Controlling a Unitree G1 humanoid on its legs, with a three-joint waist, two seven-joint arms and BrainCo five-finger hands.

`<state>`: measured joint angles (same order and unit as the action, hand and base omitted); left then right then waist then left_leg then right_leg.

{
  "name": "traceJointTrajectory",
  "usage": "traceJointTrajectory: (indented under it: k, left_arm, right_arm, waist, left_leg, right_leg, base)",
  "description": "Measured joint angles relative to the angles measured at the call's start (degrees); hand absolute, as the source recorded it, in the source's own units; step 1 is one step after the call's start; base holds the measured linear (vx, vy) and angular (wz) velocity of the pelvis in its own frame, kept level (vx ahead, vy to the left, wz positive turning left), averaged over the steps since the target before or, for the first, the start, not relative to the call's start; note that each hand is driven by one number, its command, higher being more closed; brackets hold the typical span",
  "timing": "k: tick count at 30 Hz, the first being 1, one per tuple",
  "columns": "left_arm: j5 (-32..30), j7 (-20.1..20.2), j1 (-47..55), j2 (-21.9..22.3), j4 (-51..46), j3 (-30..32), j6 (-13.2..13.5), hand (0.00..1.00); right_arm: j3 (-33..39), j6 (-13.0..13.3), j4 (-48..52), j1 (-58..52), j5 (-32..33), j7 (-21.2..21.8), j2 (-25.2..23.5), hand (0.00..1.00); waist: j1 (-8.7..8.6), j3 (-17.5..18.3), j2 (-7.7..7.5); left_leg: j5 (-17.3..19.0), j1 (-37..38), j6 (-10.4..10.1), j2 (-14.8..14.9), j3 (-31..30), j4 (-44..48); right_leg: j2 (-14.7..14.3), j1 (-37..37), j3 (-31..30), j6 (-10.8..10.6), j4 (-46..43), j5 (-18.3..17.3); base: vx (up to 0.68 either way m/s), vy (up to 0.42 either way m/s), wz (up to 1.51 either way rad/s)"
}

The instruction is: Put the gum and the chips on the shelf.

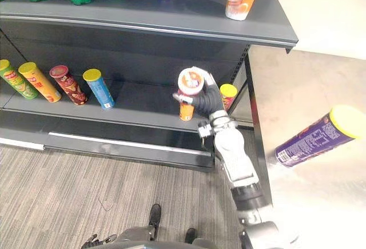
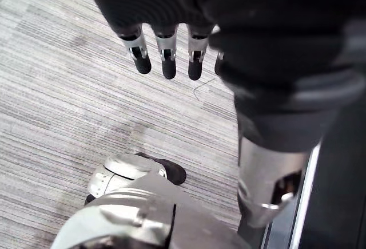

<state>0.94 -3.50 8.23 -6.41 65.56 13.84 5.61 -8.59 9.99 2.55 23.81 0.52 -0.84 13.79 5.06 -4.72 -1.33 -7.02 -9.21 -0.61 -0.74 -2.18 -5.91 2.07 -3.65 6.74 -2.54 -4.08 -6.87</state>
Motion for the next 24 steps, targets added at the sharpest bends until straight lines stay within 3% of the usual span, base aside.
traceJointTrajectory:
  k: [11, 21, 24]
  left_arm:
    - [-0.02, -0.08, 0.28, -0.67, -0.22, -1.04, -0.13, 0.00]
    - [0.43, -0.46, 0.43, -1.06, -0.63, 0.18, -0.77, 0.00]
    - [0.65, -0.72, 0.37, -1.11, -0.73, 1.28, -0.78, 0.00]
  right_arm:
    - [-2.12, -1.85, -4.40, 15.23, 0.22, -1.48, 1.85, 1.00]
    - [-3.13, -2.34, -12.54, 31.15, 2.41, -3.99, 3.30, 1.00]
    - [-3.06, -2.63, -15.60, 34.40, 4.18, -5.26, 3.32, 1.00]
  waist:
    - [0.99, 0.07, -0.71]
    - [1.91, -0.29, -2.94]
    - [2.88, -0.73, -3.71]
  left_leg:
    - [-0.61, -0.31, 0.39, 0.55, 0.04, 0.06]
    - [-0.74, -0.38, -0.66, 1.74, -1.81, -0.02]
    - [-0.82, -0.60, -0.83, 1.92, -2.14, -0.02]
  right_leg:
    - [-0.69, 0.51, -0.08, 0.21, 1.57, 1.26]
    - [-2.16, 1.87, 1.78, 0.65, 3.23, 1.71]
    - [-2.39, 1.87, 2.10, 0.65, 3.45, 1.72]
  base:
    - [0.02, -0.013, -0.01]
    - [0.00, -0.042, 0.08]
    - [0.01, -0.030, 0.06]
